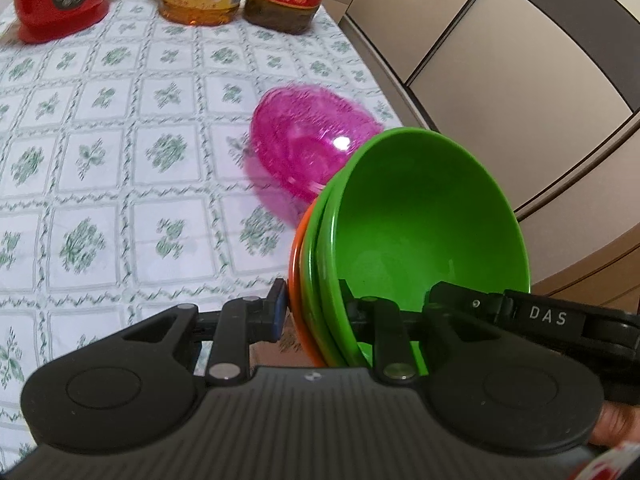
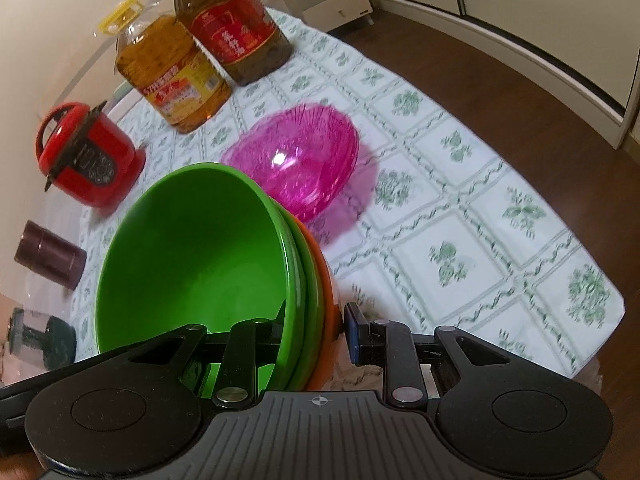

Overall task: Organize plates and bowls
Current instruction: 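Lift and carry the bowl stack with both tools toward the pink plates, then lower the bowl stack onto the pink plate stack with both tools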

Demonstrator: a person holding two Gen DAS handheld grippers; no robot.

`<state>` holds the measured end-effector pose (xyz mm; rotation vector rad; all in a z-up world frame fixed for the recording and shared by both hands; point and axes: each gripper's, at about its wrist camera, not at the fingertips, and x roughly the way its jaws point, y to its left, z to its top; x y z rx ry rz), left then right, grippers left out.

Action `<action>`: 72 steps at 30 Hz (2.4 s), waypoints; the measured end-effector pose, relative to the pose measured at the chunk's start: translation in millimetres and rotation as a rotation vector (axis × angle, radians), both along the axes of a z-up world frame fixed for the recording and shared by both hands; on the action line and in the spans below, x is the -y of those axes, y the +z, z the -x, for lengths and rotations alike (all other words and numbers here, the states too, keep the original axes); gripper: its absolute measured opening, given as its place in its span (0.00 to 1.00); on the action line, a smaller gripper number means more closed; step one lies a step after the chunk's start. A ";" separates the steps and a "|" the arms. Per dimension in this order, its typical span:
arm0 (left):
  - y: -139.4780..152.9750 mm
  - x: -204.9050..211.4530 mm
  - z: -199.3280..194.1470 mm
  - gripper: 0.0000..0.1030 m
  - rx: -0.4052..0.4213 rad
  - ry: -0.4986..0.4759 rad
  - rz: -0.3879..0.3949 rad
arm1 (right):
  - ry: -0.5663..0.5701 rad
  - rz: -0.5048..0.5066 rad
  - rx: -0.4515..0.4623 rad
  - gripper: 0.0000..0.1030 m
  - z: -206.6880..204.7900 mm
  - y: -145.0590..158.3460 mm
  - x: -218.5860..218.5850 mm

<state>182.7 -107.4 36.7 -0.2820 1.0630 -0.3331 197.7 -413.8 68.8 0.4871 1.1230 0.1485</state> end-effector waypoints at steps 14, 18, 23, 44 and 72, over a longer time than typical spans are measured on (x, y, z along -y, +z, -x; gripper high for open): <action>23.4 24.8 -46.3 0.21 0.034 -0.012 0.008 | -0.001 0.010 0.047 0.25 -56.6 25.5 19.2; 27.7 28.6 -65.7 0.21 0.042 -0.006 0.006 | 0.007 0.010 0.055 0.25 -77.6 28.3 20.5; 29.1 31.3 -93.3 0.21 0.045 0.013 0.003 | 0.018 0.002 0.054 0.25 -107.7 25.5 20.4; -17.0 26.0 -162.3 0.21 -0.023 0.062 -0.011 | 0.077 -0.010 -0.024 0.25 -185.0 -31.8 5.3; -41.9 21.7 -173.6 0.21 -0.037 0.067 -0.028 | 0.079 -0.006 -0.055 0.25 -197.5 -58.6 -1.8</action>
